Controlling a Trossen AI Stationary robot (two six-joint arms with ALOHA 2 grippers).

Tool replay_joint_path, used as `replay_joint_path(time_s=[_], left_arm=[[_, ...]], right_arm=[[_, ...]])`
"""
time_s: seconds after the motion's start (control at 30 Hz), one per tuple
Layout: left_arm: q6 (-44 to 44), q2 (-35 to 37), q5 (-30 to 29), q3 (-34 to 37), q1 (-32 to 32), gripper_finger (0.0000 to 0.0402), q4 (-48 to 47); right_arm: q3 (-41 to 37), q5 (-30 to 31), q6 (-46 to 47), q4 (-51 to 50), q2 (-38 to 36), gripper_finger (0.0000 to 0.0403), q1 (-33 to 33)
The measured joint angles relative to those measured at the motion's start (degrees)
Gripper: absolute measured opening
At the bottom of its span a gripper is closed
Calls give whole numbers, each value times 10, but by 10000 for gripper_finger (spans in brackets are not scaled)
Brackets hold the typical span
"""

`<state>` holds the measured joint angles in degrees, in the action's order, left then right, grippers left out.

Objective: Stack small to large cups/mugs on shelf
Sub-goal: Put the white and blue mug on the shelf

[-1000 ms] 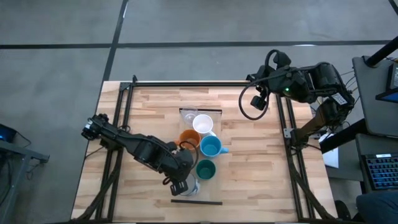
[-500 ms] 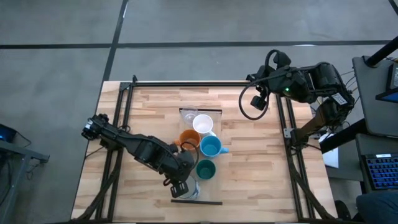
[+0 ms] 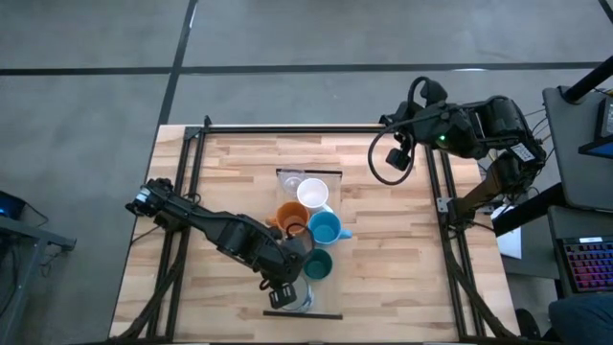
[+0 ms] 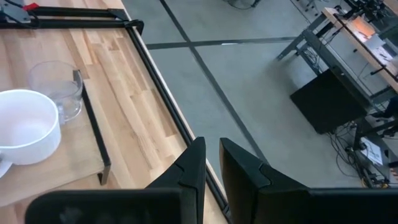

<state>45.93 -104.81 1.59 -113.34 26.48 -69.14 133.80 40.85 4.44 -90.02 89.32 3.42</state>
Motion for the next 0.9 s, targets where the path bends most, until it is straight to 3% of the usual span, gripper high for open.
replay_joint_path(time_s=[0.9], left_arm=[[-13, 1, 9, -3, -1, 25, -3]], right_arm=[[0, -6, -1, 0, 0, 41, 0]])
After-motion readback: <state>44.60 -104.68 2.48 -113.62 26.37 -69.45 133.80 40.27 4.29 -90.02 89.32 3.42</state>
